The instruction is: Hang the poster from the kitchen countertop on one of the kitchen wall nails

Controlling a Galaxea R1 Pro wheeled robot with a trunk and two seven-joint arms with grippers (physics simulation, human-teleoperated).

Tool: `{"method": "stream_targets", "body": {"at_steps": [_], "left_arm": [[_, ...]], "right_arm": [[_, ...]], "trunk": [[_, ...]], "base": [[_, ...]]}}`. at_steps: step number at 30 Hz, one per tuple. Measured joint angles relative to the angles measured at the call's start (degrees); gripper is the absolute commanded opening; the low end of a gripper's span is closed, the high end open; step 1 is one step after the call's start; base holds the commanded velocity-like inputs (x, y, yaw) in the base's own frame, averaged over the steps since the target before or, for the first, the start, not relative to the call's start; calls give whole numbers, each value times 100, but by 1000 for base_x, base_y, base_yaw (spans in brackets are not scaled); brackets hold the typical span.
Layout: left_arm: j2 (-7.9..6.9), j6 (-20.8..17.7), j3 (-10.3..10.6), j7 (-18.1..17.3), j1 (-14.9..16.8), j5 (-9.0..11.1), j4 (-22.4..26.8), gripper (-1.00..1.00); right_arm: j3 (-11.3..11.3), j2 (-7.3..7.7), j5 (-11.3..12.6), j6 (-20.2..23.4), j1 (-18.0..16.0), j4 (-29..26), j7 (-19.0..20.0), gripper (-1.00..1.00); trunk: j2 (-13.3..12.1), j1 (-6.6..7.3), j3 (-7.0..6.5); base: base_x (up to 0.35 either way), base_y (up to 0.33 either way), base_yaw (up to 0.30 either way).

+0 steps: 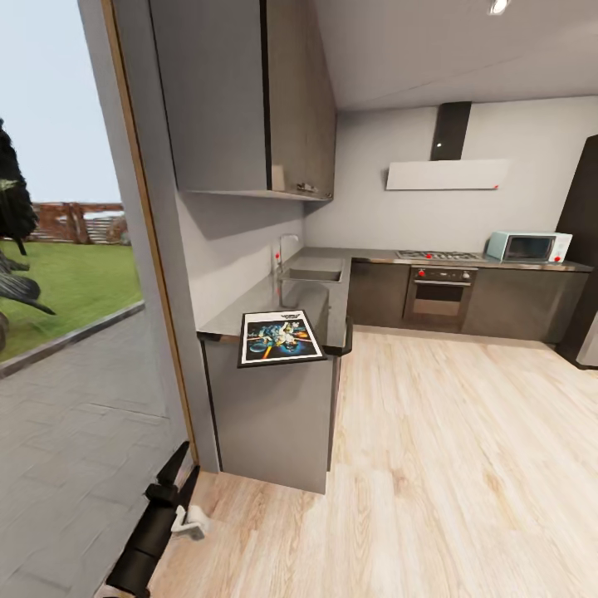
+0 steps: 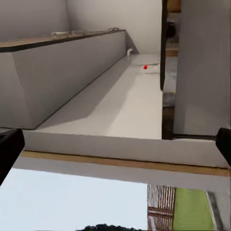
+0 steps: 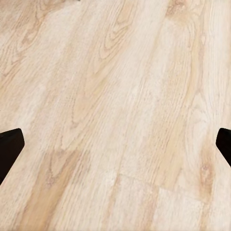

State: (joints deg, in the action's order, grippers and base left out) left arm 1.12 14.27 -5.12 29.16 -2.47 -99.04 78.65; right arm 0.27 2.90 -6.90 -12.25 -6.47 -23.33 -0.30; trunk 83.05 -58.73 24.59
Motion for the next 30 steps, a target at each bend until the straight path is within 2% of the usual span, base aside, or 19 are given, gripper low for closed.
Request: {"method": "stream_targets", "body": {"at_steps": [3, 4, 5, 10, 19, 30], "left_arm": [[-20, 204, 126, -271, 0, -50, 108, 100], [-43, 254, 177, -333, 0, -311, 131, 100], [-56, 276, 199, -367, 0, -952, 141, 100], [-43, 252, 228, -396, 0, -1232, 147, 100], [-56, 256, 172, -542, 0, -1315, 235, 100], [-44, 239, 226, -579, 0, -1355, 363, 100]], "right_arm": [[-5, 4, 3, 0, 0, 0, -1, 100], [-9, 17, 4, 0, 0, 0, -2, 100], [-10, 29, 5, 0, 0, 0, -1, 100], [-8, 33, 5, 0, 0, 0, -2, 100], [-3, 33, 4, 0, 0, 0, -2, 100], [-2, 33, 4, 0, 0, 0, -2, 100]], "trunk": [[0, 0, 0], [0, 0, 0], [0, 0, 0], [0, 0, 0], [0, 0, 0], [0, 0, 0]], "base": [[0, 0, 0], [0, 0, 0], [0, 0, 0], [0, 0, 0], [0, 0, 0], [0, 0, 0]]}}
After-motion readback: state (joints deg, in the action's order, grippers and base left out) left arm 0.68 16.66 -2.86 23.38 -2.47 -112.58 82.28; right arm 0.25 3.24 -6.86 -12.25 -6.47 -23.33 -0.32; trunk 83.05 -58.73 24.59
